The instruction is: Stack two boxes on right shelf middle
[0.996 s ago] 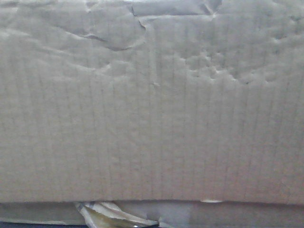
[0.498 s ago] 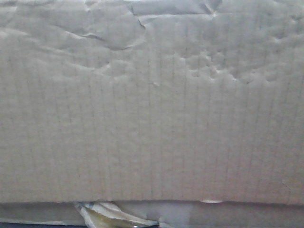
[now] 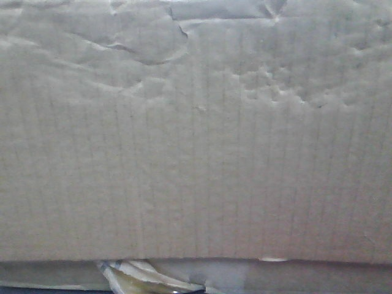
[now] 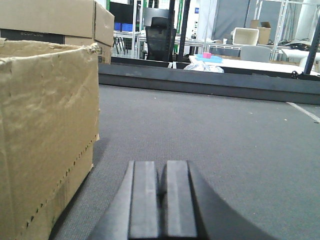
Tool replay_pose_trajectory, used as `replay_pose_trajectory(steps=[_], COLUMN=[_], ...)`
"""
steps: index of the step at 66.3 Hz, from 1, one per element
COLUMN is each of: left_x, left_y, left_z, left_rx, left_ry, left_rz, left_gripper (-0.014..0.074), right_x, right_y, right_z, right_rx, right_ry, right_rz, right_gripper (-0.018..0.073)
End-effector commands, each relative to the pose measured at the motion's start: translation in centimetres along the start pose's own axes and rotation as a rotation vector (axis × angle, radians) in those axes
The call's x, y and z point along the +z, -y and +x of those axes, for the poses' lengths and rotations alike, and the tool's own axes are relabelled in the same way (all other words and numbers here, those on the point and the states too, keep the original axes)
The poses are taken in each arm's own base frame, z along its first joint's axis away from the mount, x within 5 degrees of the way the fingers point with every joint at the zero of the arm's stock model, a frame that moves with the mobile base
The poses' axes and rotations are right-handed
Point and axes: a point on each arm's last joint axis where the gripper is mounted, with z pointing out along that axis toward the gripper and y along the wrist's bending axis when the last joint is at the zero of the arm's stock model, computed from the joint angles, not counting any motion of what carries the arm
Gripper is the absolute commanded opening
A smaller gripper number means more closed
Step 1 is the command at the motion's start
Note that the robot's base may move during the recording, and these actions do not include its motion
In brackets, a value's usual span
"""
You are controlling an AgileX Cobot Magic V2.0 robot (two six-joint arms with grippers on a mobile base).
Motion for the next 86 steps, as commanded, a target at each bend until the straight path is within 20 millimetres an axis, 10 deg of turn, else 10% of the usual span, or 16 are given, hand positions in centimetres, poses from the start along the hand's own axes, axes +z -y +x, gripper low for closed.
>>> replay_pose_trajectory(steps=[1, 21, 33, 42, 70, 86], left_x=[1.2, 6.0, 6.2, 5.3, -8.4, -15.8], left_y=[-0.3, -0.7, -0.8, -0.8, -2.5, 1.3], left_z=[-0.3, -0.5, -0.5, -1.0, -5.7, -7.6], left_rx=[0.001, -0.016, -0.018, -0.051, -0.251, -0.281], left_ry=[-0.034, -0.181, -0.185, -0.161, 0.274, 0.498], left_rz=[0.006, 0.053, 0.054, 0.045, -0.144, -0.075], left_gripper=[0.0351, 0.0233, -0.0097, -0.0111, -0.0111, -0.0111], right_x=[0.0, 0.0, 0.0, 0.0, 0.0, 0.0], right_y=[0.0, 0.0, 0.0, 0.0, 0.0, 0.0], right_z=[-0.2, -0.2, -0.2, -0.2, -0.2, -0.2], right_rx=[-0.013, -0.013, -0.013, -0.013, -0.013, -0.013], right_ry=[0.023, 0.023, 0.023, 0.023, 0.023, 0.023], right_rz=[0.002, 0.002, 0.002, 0.002, 0.002, 0.002], right_gripper=[-0.0162, -0.0162, -0.0162, -0.0162, -0.0162, -0.0162])
